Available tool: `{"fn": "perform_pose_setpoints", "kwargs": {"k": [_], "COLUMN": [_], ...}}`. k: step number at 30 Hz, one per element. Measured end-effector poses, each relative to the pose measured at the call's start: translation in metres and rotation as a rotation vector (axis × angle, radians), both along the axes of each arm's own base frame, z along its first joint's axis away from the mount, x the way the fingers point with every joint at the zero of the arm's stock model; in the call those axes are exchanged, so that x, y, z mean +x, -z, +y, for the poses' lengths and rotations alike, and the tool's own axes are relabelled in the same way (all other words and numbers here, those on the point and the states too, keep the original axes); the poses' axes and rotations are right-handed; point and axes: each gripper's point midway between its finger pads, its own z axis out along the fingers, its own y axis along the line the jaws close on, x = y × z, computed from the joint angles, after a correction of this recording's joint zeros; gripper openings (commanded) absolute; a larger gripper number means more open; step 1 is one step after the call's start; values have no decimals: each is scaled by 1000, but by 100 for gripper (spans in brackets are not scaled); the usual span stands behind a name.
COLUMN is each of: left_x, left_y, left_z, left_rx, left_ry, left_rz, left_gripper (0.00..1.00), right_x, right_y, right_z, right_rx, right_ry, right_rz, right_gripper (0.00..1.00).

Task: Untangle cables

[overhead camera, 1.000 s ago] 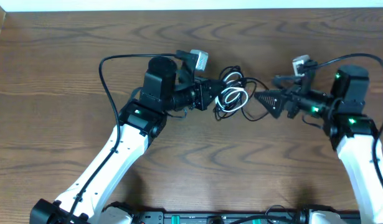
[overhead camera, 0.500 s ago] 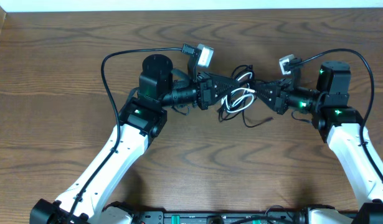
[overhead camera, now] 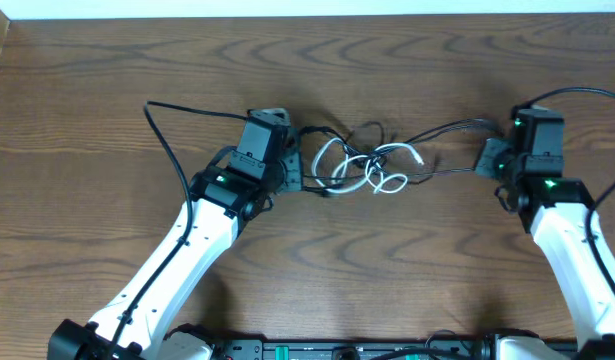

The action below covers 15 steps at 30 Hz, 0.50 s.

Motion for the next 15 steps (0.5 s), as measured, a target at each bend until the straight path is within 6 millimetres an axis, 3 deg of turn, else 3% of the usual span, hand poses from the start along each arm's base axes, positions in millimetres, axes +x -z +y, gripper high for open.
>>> {"fn": "perform_pose_setpoints", "kwargs": {"k": [4,7,8,10,11,13,15], "left_x": [15,26,27,29,29,29,30], "left_y": [-11,-38,-46,-67,-72,-81,-85], "left_z": [32,55,62,101,108,111,102], "left_rx": [-2,-64,-73,-106,-134,-218,-289], "left_ry": [-148,-239,-263,-413,-451,-482,-458], "left_rz": [-46,-129,-154,-211,-219,-227,-221], "left_gripper": [7,7,8,7,7,8,7], "right_x": [3,4,3,-7,-10,-12,-9], "right_y": [-47,-77,-80,-82,-81,-81,-81], "right_z": [-33,-53,-59,-92,-98,-103,-98], "right_rx": [-38,-26,-31,-58,-57,-47,-14], "right_ry": [127,194,217,331,355,375,344], "right_rz": [-122,-200,-208,-207,-202,-204,-213], "right_gripper": [2,3,3,4,5,6,12]}}
